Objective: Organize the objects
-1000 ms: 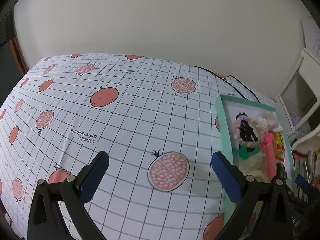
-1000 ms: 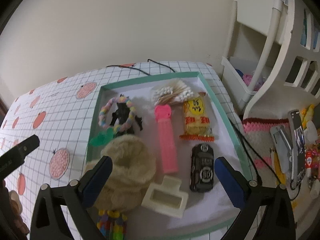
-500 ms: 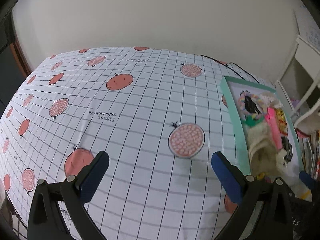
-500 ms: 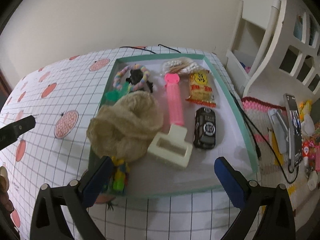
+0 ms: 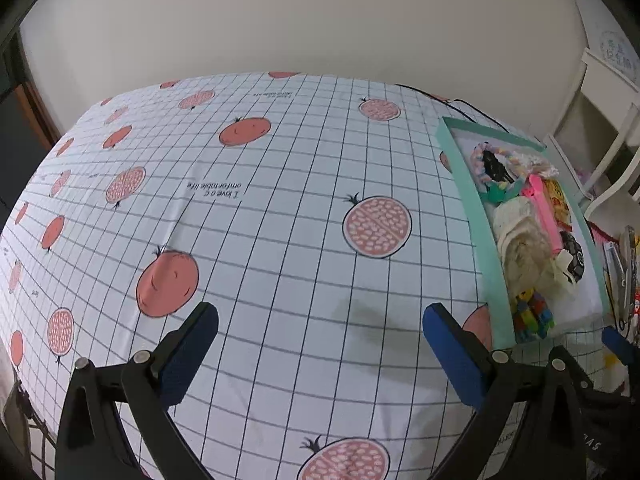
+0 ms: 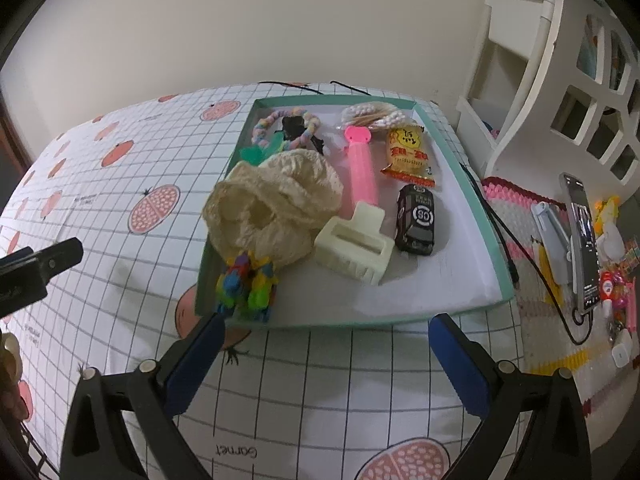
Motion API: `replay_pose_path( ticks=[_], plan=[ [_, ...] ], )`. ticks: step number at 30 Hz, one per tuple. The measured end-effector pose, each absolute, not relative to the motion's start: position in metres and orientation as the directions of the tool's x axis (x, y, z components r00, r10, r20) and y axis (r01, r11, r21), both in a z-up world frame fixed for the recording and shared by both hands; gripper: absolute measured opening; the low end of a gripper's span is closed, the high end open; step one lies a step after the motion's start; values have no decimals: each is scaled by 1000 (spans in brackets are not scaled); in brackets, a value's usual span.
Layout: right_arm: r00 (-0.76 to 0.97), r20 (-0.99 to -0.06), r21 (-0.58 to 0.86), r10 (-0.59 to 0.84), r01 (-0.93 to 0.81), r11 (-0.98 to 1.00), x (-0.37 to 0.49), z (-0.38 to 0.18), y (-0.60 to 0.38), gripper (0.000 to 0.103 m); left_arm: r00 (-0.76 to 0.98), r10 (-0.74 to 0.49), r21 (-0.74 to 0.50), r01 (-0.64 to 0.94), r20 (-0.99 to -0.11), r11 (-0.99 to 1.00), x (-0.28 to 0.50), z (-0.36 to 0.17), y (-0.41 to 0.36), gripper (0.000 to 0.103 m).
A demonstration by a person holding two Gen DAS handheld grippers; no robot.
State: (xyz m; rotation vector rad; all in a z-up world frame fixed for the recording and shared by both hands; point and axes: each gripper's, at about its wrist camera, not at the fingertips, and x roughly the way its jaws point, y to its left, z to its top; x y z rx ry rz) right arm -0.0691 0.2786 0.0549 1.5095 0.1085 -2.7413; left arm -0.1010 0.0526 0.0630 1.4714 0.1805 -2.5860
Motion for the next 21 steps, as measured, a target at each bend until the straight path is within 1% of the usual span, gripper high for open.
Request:
replay_pose_path(
  ticks=[10,21],
  plan=[
    [-511,-860,-36,11,40,-999,-47,43,279,103,-488,-97,11,177,-867,-984,-79,51,43,102],
    [-486,-873,-17,-24,79,-997,-37,27,268,103,-470,-95,37,132,-878,-991,-61,30,48,102]
  ],
)
